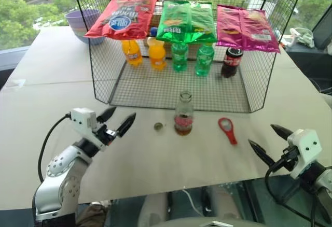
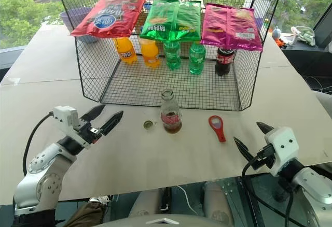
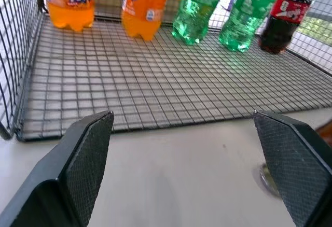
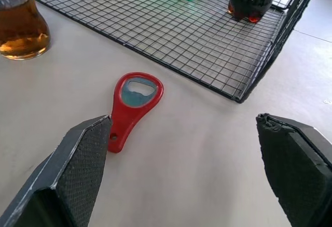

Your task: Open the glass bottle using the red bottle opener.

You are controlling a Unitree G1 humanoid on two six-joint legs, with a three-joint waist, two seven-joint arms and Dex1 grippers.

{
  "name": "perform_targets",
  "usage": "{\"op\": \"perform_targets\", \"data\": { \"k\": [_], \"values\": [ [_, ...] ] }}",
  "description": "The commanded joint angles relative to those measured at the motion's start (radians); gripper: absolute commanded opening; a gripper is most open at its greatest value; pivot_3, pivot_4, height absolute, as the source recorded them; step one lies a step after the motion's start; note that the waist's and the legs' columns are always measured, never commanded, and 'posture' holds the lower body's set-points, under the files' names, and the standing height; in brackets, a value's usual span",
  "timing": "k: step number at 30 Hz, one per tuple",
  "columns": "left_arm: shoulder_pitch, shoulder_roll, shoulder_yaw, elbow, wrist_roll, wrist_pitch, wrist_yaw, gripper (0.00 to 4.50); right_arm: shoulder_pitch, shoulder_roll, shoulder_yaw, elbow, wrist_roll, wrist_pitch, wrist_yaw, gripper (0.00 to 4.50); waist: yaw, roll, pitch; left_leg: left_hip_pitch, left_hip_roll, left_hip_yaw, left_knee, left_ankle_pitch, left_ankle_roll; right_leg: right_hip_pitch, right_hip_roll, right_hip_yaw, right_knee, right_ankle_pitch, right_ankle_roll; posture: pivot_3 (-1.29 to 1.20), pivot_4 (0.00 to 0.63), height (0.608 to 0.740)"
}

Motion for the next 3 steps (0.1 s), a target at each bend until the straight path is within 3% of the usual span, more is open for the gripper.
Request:
{"op": "perform_targets", "data": {
  "k": [1,3],
  "values": [
    [-0.031,-0.003,-0.004,-0.021,0.001,-0.005,0.022,4.43,0.005,0.011,0.009,-0.007,-0.011,-0.038,-0.015,4.5,0.0,0.0,0.0,0.0,0.0,0.0,0.0,0.0,0.0,0.0,0.0,0.0,0.0,0.0,0.0,0.0,0.15,0.74],
    [-0.038,-0.002,-0.009,-0.013,0.003,-0.005,0.019,4.43,0.019,0.021,0.014,-0.008,-0.016,-0.05,-0.021,4.5,0.001,0.0,0.0,0.0,0.0,0.0,0.0,0.0,0.0,0.0,0.0,0.0,0.0,0.0,0.0,0.0,0.15,0.74]
  ]
}}
